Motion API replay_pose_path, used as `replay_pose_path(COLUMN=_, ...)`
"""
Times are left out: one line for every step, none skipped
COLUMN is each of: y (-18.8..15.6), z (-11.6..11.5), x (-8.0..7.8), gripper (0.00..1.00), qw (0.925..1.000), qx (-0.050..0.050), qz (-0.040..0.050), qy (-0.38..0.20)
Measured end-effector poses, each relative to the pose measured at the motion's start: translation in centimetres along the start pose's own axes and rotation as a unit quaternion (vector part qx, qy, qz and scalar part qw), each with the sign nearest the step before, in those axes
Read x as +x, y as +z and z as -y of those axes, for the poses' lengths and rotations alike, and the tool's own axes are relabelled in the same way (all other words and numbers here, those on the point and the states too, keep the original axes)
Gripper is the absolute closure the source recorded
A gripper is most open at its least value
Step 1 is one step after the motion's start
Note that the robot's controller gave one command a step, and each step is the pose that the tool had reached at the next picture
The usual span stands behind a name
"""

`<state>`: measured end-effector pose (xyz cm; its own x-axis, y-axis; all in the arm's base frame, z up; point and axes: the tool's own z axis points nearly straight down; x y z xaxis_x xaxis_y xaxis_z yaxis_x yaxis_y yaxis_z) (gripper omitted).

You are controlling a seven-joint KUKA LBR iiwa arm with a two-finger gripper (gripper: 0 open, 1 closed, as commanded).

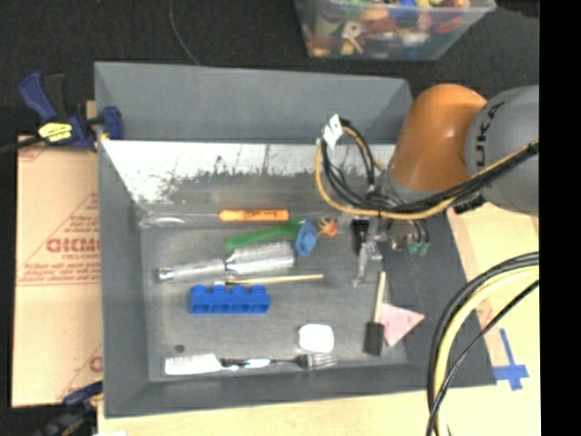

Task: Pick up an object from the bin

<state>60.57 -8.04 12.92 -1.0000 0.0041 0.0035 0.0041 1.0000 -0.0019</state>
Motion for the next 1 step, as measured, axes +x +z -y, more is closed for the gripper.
replay_pose_path(y=-0.51, z=-0.03, x=-0.17, gripper=0.0, qw=1.0, qx=0.0, qz=0.0039, qy=-0.001)
